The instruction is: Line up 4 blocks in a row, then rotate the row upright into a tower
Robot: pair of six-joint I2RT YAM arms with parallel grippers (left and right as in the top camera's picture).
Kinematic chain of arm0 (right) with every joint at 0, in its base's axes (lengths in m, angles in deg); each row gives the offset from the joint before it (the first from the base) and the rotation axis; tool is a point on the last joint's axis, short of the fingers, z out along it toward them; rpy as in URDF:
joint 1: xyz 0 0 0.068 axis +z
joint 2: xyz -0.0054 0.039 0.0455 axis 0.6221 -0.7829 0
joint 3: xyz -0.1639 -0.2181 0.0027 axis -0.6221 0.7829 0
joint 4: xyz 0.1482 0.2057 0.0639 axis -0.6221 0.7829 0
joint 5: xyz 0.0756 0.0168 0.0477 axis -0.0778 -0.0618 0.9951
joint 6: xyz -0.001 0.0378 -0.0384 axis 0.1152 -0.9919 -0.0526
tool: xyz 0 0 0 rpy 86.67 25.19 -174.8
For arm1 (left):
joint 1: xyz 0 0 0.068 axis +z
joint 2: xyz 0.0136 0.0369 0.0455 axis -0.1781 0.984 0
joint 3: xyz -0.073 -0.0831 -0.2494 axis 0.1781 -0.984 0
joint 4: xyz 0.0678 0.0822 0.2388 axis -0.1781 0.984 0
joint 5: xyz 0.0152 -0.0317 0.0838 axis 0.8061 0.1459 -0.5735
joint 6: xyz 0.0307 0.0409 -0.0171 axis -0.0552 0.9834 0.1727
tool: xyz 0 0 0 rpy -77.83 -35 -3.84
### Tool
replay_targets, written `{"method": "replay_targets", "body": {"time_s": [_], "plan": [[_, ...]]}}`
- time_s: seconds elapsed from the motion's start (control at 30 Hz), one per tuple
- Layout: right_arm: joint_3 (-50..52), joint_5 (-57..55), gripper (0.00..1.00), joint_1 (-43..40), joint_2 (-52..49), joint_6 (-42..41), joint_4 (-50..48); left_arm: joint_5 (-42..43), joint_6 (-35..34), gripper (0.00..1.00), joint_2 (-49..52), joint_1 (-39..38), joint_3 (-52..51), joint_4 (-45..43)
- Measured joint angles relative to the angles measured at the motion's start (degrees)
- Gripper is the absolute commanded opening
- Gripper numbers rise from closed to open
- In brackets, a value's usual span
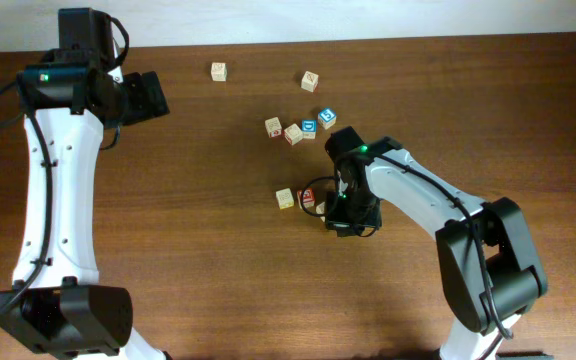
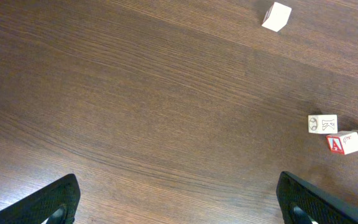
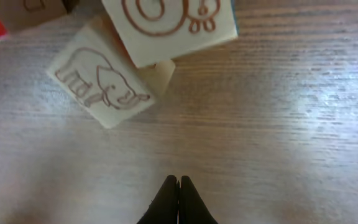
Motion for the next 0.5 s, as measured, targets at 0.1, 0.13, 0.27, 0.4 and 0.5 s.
{"method": "replay_targets", "body": {"time_s": [0.1,0.13,0.27,0.4,0.5], "plan": [[0.0,0.3,0.04,0.0,-0.1,-1.1,-2.0,0.0,0.0,0.99,0.0,0.0,0.0,-0.2],[0.0,0.3,0.04,0.0,-0.1,-1.4,-3.3,0.0,0.0,0.99,0.0,0.0,0.0,-0.3],[0.0,0.5,0.04,0.0,-1.0,-2.3,-5.9,0.0,0.0,0.99,0.0,0.0,0.0,-0.3],[0.1,0.5,0.04,0.0,-2.1,-2.6,-8.5,0.0,0.0,0.99,0.0,0.0,0.0,-0.3],[0.1,0.5,0.04,0.0,-2.1,-2.8,-10.1,0.0,0.0,0.99,0.0,0.0,0.0,-0.3]]}}
